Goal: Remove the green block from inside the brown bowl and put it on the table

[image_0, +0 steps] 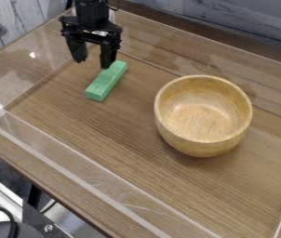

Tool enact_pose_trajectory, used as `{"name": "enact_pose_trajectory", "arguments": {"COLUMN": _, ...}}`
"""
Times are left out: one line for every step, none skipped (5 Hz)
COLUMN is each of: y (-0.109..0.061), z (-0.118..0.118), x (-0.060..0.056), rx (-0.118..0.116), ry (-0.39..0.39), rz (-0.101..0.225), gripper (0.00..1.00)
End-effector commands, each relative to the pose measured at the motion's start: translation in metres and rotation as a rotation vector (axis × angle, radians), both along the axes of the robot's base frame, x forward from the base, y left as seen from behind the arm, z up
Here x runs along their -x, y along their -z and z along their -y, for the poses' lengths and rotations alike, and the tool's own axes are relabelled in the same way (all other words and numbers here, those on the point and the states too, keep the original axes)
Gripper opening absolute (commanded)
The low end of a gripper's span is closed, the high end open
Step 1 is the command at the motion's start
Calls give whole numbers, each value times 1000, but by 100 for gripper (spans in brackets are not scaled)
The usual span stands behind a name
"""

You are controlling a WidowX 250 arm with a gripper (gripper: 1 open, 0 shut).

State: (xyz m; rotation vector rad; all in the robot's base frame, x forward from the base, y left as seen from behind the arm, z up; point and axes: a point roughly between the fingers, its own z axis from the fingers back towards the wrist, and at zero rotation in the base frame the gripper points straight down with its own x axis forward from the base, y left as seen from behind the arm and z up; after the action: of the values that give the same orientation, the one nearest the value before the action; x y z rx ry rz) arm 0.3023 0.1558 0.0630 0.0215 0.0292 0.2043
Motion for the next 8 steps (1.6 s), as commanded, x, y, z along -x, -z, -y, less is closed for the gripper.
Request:
{"name": "enact_pose_trajectory", "arguments": {"y": -44, "z": 6, "x": -12, "rx": -85, "ry": 82, "rz": 117, "gripper": 100}}
{"name": "enact_pose_trajectory", "arguments": {"y": -55, "z": 25, "x": -10, "rx": -107, "ry": 196, "rz": 138, "gripper": 100}}
{"name": "enact_pose_trajectory", "arguments": {"y": -54, "z": 40, "x": -17, "rx": -112, "ry": 301, "rz": 146, "gripper": 100}}
{"name": "enact_pose_trajectory", "arguments": {"y": -47, "z": 35, "x": -35, "rx": -56, "ry": 309, "rz": 155, "gripper": 100}}
{"name": "enact_pose_trajectory", "arguments": {"y": -38, "z": 25, "x": -57, "rx": -4, "ry": 312, "rz": 159, "gripper": 100}}
{"name": "enact_pose_trajectory", "arguments": {"y": -32, "z": 31, "x": -46, "rx": 28, "ry": 332, "rz": 121, "gripper": 100}}
{"name": "enact_pose_trajectory", "arguments": {"y": -33, "z": 36, "x": -36, "rx": 55, "ry": 353, "rz": 95, "gripper": 100}}
{"name": "enact_pose_trajectory", "arguments": {"y": -42, "z": 33, "x": -38, "rx": 75, "ry": 296, "rz": 140, "gripper": 0}}
